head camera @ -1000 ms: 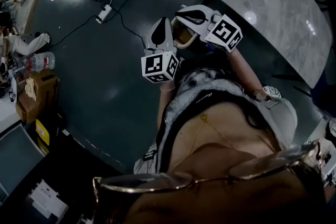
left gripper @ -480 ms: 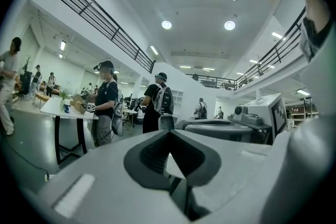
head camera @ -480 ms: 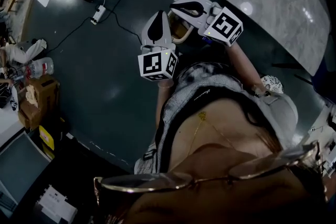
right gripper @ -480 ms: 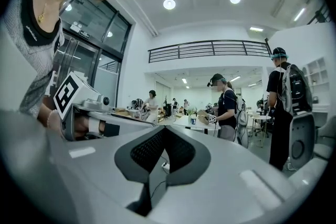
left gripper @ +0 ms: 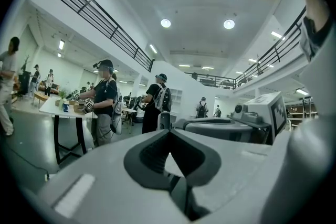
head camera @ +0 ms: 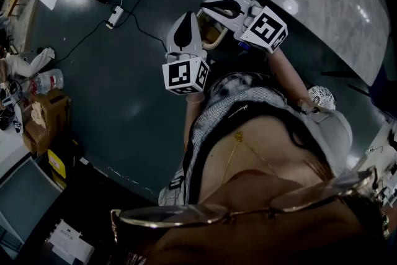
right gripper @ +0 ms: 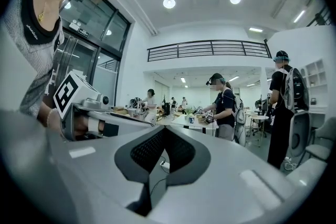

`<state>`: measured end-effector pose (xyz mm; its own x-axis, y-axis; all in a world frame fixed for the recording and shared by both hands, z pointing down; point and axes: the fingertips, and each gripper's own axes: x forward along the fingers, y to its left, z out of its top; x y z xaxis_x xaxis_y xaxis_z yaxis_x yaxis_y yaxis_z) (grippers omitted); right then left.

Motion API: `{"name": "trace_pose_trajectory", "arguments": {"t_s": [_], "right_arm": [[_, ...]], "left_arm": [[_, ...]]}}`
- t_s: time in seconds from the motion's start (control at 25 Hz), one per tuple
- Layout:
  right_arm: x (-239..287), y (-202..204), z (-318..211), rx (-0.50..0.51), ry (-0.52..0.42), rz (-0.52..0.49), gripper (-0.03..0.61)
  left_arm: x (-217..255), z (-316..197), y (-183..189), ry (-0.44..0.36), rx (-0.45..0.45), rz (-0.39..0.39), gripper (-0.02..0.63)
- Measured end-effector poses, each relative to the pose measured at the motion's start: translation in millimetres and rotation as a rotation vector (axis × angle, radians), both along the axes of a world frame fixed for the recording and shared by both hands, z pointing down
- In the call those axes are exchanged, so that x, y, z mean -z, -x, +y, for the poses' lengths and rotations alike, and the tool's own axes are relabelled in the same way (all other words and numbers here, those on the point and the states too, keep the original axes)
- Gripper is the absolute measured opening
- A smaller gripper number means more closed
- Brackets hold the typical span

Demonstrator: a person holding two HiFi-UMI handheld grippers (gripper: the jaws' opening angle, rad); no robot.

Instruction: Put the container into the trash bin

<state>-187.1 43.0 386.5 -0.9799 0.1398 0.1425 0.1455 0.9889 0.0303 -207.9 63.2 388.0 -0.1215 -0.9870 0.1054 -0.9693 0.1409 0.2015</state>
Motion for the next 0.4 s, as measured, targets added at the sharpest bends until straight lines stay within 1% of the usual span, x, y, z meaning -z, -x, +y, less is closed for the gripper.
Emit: {"name": "trace_pose_trajectory", "arguments": {"t_s": [0.4], "right_arm": [[-1.6, 0.3, -2.9, 0.004, -0.006, 0.018, 0.025]], "left_arm": [[-0.3, -6.2, -2.9, 0.004, -0.012, 0.006, 0.0]]}}
